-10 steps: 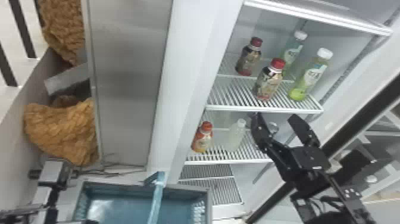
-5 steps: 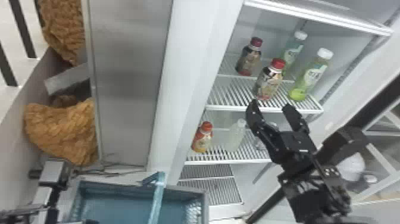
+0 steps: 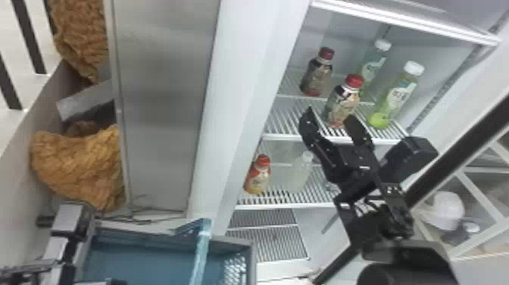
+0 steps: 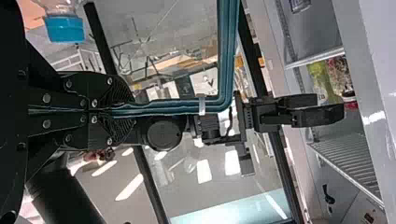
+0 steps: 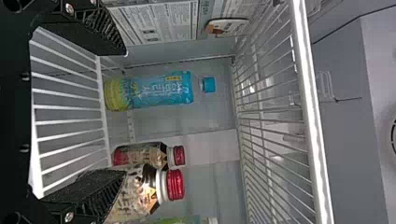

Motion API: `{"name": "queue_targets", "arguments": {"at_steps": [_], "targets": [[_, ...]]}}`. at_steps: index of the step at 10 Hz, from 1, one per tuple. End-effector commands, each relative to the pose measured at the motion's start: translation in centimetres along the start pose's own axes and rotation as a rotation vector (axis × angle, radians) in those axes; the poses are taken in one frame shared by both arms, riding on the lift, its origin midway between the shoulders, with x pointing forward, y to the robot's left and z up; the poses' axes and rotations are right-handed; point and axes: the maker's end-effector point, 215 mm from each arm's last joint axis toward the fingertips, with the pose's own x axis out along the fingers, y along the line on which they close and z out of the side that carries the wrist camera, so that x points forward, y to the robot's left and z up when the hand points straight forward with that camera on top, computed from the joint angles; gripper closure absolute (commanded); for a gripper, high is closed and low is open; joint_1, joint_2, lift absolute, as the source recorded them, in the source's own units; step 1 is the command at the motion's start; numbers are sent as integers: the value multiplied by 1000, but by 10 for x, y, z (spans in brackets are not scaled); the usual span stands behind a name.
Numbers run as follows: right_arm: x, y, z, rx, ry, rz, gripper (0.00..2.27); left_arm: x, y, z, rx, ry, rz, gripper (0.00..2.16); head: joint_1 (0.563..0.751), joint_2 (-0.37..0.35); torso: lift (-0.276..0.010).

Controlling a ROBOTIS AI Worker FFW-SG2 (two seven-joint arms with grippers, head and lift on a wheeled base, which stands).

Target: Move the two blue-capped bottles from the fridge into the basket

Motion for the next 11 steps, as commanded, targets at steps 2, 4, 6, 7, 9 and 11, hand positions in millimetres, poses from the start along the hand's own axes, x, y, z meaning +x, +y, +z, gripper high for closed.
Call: {"name": "queue_targets", "arguments": {"at_steps": [2,4,6,7,9,11], "targets": [[24,1,0,5,-14,-11,101,-1,0,1,2,-1,4,1205,695,-350,-76],[45,7,6,17,-32,-17,98,-1,0,2,4,2,3,1205,695,-350,-76],[66,9,7,15,-40,-19,98,-1,0,1,4,2,6,1207,695,-350,-76],[73,9,4,15,-34,-26,98,-1,0,1,4,2,4,1205,695,-350,-76],[93,9,-5,20,-21,-30,98,-1,-1,2,6,3,4,1205,695,-350,-76],[110,12,-2,31,-27,-31,98,-1,0,2,4,3,4,1205,695,-350,-76]]}}
